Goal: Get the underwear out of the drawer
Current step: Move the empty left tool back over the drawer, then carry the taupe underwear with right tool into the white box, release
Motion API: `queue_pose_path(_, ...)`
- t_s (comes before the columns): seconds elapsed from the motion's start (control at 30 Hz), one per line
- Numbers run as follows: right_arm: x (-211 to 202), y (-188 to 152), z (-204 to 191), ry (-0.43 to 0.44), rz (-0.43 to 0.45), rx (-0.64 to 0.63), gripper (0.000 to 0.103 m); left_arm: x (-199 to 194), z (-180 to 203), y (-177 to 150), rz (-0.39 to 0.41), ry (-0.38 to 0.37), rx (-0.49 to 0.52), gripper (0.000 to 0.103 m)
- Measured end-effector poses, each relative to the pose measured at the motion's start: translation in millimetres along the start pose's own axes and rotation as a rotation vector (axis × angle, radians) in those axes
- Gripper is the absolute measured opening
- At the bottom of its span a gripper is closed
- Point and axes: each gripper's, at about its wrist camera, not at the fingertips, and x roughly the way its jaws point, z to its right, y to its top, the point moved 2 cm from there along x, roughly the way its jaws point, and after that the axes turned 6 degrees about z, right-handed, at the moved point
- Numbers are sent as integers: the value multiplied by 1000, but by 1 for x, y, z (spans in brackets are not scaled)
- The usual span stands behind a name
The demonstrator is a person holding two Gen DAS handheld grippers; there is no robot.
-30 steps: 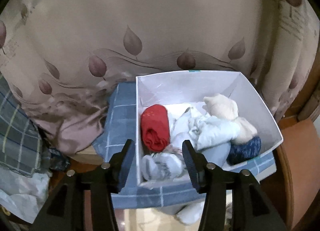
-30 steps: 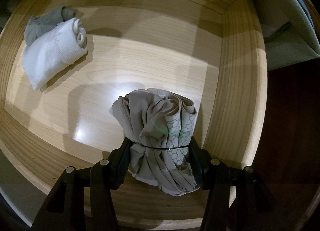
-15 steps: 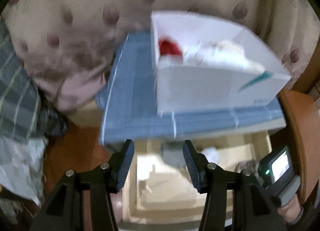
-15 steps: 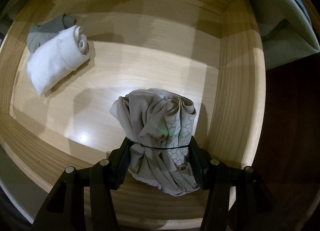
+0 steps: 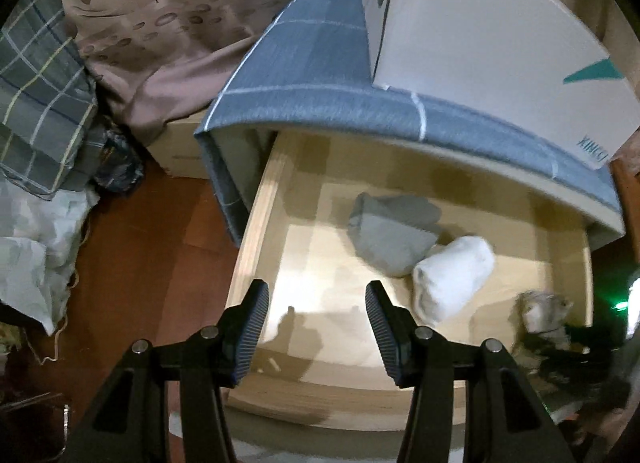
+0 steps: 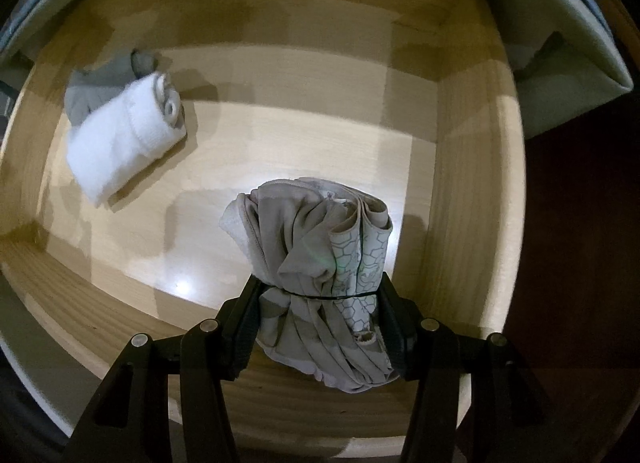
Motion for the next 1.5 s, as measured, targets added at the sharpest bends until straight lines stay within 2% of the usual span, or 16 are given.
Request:
queue_pose_path(0.07, -5, -1, 2, 5, 22, 12, 50, 8, -2, -2, -27, 20, -8, 52)
queue_pose_path(0.13, -10, 0, 4, 5, 48, 18, 50, 11, -7, -1, -34, -3, -32, 52)
queue_pose_path(0.2, -19, 1, 4, 1, 89, 20, 50, 11, -15, -2, -23, 0, -77, 52)
queue_pose_path(0.4, -53, -1, 3, 18, 240, 29, 50, 2, -27, -1, 30, 40, -128, 52)
queue_pose_path(0.53, -79, -7, 1, 53, 338, 78, 50, -8, -24, 1, 88, 67, -102, 52)
queue_pose_path(0.6, -88, -7, 3, 67, 359, 89, 50, -11, -20, 3, 104, 71, -77, 52)
queue_pose_path(0.73, -109, -4, 3, 87, 406, 89, 50, -11, -16, 3, 110, 78, -56, 52)
queue_pose_path(0.9, -150, -1, -6, 102, 486, 91, 50, -11, -21, 2, 111, 82, -79, 52)
queue_pose_path(1.2, -231, 53, 2, 78, 655, 69, 50, -13, -22, 2, 117, 82, -81, 52)
queue_pose_path(1.37, -259, 91, 3, 57, 713, 74, 50, -13, -23, 1, 115, 82, -82, 52)
queue_pose_path(1.5, -263, 120, 4, 50, 722, 92, 50, -14, -25, 1, 123, 85, -91, 52)
